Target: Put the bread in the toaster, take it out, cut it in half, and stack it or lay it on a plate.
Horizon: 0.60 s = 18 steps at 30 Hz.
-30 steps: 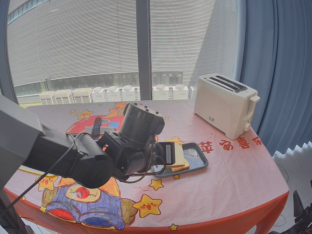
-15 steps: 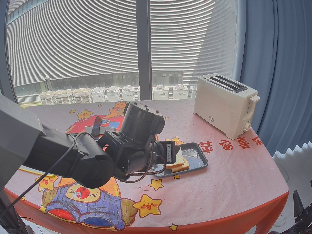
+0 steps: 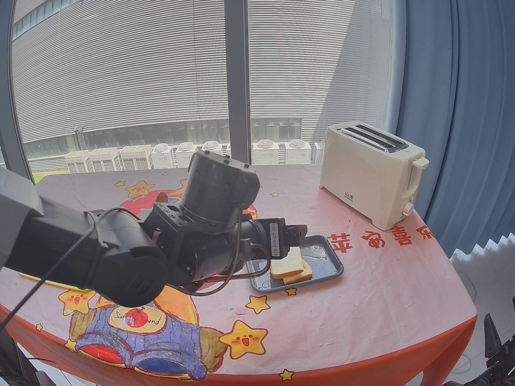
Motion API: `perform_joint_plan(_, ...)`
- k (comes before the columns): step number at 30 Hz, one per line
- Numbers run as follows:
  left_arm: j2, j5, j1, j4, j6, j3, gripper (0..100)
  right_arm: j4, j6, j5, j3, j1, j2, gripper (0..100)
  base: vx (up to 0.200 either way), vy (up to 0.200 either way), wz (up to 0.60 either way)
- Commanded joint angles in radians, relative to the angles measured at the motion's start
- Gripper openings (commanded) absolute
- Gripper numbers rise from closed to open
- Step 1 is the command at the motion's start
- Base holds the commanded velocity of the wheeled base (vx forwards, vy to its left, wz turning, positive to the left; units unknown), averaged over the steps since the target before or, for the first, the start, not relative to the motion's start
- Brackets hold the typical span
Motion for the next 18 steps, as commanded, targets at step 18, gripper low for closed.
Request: perform_joint_plan(18, -0.175, 0.065, 0.009, -0.001, 0.065, 0.065, 100, 0.0, 0.0, 0.0, 0.018, 0.001, -0.016, 100, 0.0, 0.0, 0.0)
